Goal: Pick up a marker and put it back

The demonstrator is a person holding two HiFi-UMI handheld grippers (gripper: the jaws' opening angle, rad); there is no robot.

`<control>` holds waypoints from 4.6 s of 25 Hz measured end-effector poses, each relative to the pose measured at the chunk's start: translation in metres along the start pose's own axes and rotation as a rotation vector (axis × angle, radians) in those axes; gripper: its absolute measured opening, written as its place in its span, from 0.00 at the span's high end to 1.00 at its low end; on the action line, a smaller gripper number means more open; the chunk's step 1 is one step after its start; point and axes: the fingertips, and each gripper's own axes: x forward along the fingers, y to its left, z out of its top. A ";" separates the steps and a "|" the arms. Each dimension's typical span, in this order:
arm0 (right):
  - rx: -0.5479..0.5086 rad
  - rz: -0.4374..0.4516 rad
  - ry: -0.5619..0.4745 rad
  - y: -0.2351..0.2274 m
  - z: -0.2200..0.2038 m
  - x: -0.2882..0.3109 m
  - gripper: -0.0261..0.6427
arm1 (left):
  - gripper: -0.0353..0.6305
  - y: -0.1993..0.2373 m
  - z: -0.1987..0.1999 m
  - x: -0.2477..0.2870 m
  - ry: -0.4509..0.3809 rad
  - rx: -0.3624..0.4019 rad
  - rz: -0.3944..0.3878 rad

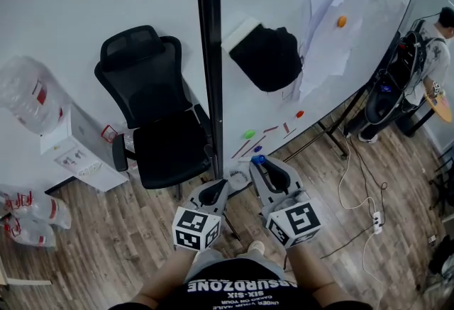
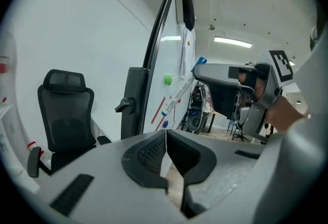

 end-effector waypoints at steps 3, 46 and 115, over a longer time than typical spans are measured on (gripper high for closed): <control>0.003 0.005 0.017 -0.001 -0.007 0.004 0.87 | 0.94 0.001 0.001 0.001 -0.001 -0.002 0.004; 0.052 -0.018 0.398 -0.021 -0.156 0.026 0.87 | 0.94 0.005 -0.008 0.017 0.039 -0.002 -0.011; 0.146 -0.078 0.299 -0.004 -0.129 -0.020 0.97 | 0.94 -0.023 -0.005 0.016 0.024 0.011 -0.095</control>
